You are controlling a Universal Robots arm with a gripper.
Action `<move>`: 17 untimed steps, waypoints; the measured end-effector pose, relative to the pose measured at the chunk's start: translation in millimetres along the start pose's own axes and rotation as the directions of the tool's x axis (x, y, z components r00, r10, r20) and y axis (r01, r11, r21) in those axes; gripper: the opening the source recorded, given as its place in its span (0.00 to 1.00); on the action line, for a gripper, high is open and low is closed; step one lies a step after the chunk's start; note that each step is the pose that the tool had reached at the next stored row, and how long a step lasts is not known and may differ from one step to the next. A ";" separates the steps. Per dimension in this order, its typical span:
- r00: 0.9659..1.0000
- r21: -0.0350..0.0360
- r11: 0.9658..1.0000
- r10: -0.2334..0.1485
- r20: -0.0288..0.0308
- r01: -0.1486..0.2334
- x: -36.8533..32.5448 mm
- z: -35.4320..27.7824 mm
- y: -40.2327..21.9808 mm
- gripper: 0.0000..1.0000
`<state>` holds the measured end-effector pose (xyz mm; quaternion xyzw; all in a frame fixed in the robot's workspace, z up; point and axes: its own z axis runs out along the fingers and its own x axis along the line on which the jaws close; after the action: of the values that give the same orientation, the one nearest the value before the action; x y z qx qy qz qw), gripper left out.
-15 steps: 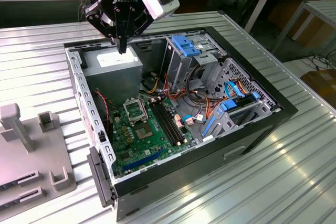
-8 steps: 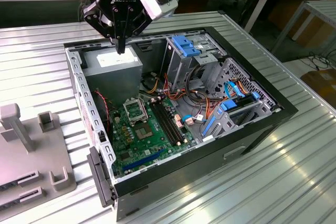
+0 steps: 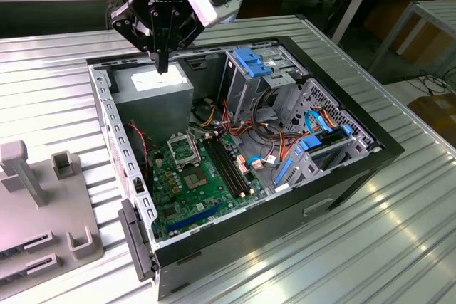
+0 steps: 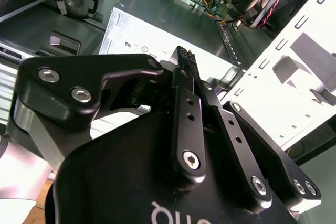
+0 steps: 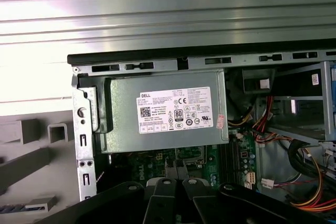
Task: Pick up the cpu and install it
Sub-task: 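Reach for the cpu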
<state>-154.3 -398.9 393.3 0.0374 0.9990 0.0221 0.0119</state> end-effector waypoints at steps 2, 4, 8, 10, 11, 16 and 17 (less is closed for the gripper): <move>1.000 0.000 1.000 0.000 0.000 0.000 0.5 0.0 0.0 0.11; 1.000 0.000 1.000 0.000 0.000 0.000 1.0 0.0 -0.1 0.11; 1.000 0.000 1.000 0.000 0.000 0.000 2.4 0.0 -0.2 0.11; 1.000 0.000 1.000 0.000 0.000 0.000 3.0 -0.1 -0.2 0.11; 1.000 0.000 1.000 0.000 0.000 0.000 3.3 -0.1 -0.2 0.11; 1.000 0.000 1.000 0.000 0.000 0.000 4.5 -0.1 -0.3 0.11; 1.000 0.000 1.000 0.000 0.000 0.000 4.8 -0.1 -0.3 0.11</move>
<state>-159.1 -398.8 393.3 0.0374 0.9990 0.0221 0.0118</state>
